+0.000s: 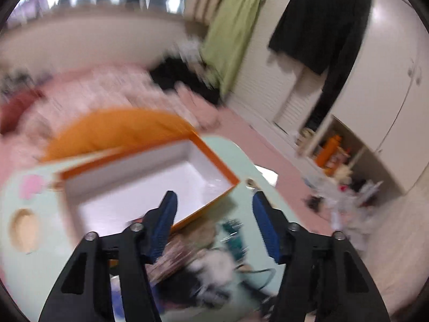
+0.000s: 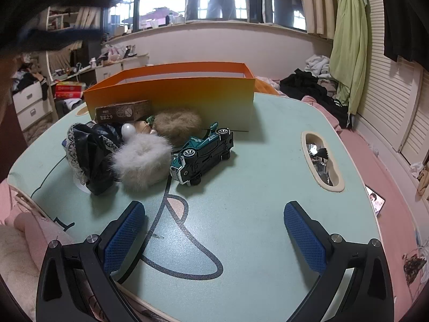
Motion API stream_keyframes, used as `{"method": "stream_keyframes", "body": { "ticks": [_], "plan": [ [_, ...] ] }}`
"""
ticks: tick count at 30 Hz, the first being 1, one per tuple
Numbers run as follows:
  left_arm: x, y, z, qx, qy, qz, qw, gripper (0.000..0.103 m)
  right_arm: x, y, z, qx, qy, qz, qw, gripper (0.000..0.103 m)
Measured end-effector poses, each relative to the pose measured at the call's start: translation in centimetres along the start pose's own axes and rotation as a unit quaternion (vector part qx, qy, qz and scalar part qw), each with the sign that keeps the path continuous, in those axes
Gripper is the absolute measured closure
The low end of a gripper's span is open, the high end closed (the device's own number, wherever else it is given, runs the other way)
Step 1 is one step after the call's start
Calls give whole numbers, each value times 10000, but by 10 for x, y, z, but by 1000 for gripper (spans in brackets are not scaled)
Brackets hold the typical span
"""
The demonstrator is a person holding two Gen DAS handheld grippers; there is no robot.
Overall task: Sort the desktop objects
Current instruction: 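Reach the left gripper into the box and grasp the clear plastic bag, then lift the clear plastic bag out and set it beside the pompoms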
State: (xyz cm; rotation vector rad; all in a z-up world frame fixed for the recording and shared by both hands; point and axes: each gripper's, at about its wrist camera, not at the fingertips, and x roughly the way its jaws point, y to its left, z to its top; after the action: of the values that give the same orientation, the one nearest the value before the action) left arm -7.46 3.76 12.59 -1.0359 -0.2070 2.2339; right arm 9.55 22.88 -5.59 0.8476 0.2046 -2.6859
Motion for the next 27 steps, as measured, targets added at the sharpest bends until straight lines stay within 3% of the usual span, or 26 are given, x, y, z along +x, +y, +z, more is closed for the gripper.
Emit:
{"method": "stream_keyframes", "body": {
  "ticks": [2, 4, 8, 11, 13, 17, 22, 27],
  "plan": [
    [43, 17, 22, -481, 713, -383, 9956, 51, 1, -1, 2, 2, -1, 3, 10000, 0],
    [71, 28, 31, -828, 1026, -445, 9903, 51, 1, -1, 1, 2, -4, 4, 10000, 0],
    [121, 29, 32, -679, 1712, -31, 9829, 51, 0, -1, 1, 4, -7, 5, 10000, 0],
    [140, 28, 29, -582, 1916, 301, 9793, 52, 0, -1, -1, 5, -9, 5, 10000, 0],
    [149, 27, 29, -530, 2009, 297, 9777, 61, 0, -1, 1, 5, -9, 5, 10000, 0],
    [152, 23, 29, -602, 2046, -98, 9770, 80, -1, 2, 7, 17, -9, 17, 10000, 0],
    [142, 40, 30, -919, 1833, -457, 9777, 86, 1, 3, 11, 15, -7, 13, 10000, 0],
    [111, 54, 36, -1039, 1331, -488, 9844, 87, 2, 7, 21, 8, -12, 8, 10000, 0]
  ]
}}
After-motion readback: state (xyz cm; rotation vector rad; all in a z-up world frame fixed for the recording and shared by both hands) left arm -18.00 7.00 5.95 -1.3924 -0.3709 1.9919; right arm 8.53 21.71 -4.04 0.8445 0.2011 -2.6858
